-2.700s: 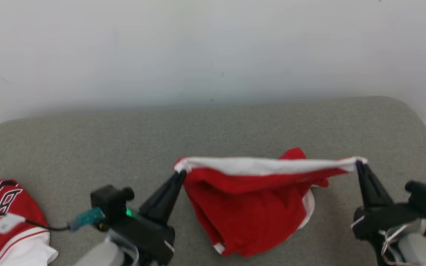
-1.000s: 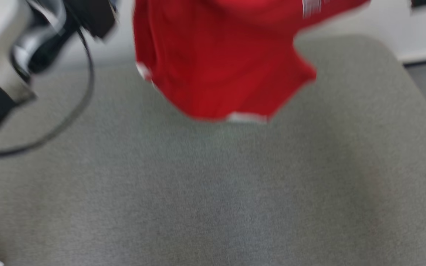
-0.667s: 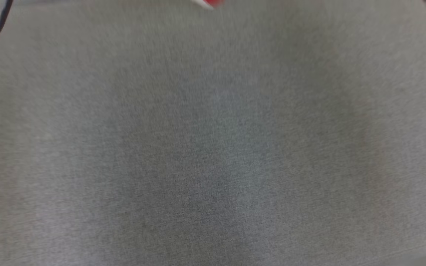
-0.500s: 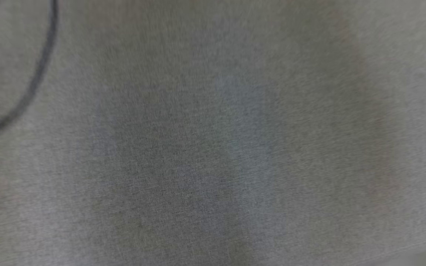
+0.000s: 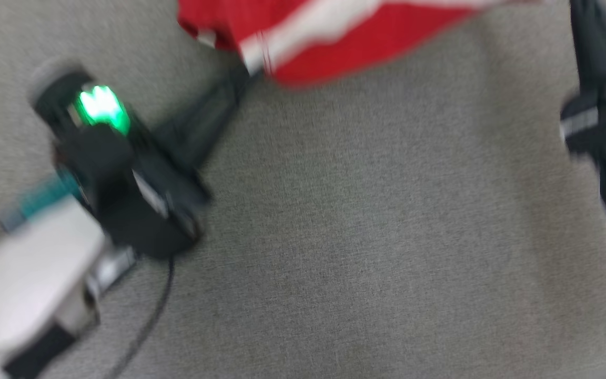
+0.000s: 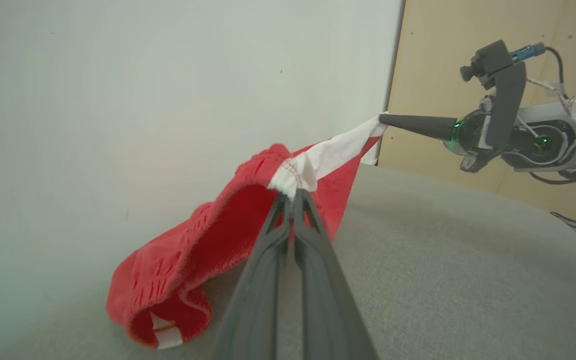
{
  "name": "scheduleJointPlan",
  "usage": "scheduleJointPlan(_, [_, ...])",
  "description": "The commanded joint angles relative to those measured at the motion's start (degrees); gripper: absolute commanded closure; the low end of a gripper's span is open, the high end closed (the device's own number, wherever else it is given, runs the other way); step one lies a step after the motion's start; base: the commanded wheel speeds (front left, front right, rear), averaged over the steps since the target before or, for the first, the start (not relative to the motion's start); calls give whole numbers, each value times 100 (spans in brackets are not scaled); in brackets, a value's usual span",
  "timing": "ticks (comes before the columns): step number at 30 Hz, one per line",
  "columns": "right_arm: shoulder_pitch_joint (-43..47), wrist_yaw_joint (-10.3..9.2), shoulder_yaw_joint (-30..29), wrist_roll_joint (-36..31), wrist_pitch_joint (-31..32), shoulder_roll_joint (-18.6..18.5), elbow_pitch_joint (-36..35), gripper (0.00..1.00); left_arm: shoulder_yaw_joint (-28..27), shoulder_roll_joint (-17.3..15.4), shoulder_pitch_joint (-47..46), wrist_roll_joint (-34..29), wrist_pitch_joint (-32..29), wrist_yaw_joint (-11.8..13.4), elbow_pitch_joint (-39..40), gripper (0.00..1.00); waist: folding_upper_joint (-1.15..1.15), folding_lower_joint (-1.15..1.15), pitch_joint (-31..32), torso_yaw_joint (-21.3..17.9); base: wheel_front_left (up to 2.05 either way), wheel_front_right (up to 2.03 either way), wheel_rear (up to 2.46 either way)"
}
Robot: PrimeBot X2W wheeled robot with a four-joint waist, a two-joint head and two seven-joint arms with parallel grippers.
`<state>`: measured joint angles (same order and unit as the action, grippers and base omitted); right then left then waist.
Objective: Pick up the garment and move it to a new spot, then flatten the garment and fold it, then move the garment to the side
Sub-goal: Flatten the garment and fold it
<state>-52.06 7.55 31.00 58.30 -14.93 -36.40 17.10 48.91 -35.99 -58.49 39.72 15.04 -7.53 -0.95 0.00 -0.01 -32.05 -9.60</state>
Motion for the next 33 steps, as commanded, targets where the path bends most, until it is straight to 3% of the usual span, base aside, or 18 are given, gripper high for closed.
scheduleJointPlan(1, [367,-13,-86,40,-20,-74,-141,100,9,-37,318,-20,20,12,122,100,0,1,474,102,0,0,0])
scheduleJointPlan(10, [2572,-13,-593,-228,-21,-301,-1089,100,98,-311,2172,-425,21,11,641,100,0,1,1598,3,0,0,0])
scheduleJointPlan(14, [3548,-13,-696,-250,-20,-557,-1451,100,-98,-210,3196,-381,20,17,836,100,0,1,2148,-18,0,0,0])
scheduleJointPlan(20, [4347,-13,-953,-216,-21,-881,-1708,100,-287,-37,4119,-198,21,59,1060,100,0,1,2427,80,0,0,0])
scheduleJointPlan(25, [4460,-13,-1131,-516,348,-1103,-1601,100,-88,137,4178,108,-29,23,924,100,0,1,2401,303,0,0,0])
scheduleJointPlan(33, [3191,-13,-961,-1100,1502,-639,-896,100,-188,982,3794,979,-193,11,167,100,0,1,1942,742,0,0,0])
